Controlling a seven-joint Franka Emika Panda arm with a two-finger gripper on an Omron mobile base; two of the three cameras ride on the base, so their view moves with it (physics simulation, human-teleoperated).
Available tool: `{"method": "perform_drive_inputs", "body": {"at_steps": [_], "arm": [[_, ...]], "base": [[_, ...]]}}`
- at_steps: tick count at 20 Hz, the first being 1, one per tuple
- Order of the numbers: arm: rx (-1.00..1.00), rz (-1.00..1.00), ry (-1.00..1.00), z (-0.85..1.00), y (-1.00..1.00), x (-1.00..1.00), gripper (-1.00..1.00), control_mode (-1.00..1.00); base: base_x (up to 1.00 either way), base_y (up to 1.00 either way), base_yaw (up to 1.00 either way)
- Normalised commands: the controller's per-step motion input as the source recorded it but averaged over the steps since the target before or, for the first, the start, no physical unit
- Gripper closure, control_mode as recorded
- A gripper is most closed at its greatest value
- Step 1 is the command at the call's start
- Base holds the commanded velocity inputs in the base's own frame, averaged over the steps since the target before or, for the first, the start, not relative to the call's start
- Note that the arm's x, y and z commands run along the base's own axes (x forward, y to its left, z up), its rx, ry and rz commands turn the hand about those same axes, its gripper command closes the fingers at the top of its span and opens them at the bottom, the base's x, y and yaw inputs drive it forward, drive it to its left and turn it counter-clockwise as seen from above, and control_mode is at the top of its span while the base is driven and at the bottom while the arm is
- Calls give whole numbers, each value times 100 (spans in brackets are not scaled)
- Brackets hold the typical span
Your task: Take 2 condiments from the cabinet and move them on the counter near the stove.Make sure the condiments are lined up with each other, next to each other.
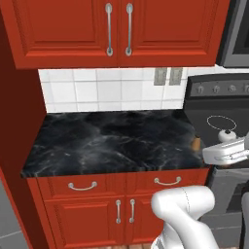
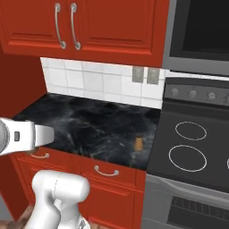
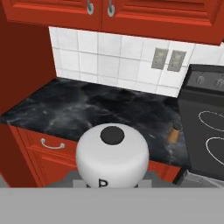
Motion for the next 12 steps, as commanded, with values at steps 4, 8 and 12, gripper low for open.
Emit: {"method": "perform_drive_inputs", "body": {"at_steps": [4,8,12], "arm": [[0,0,0,0,0,0,100,100],[0,0,0,0,0,0,100,100],[0,0,0,0,0,0,100,100]], "base": [[59,16,0],[50,16,0],[40,9,-1]]}}
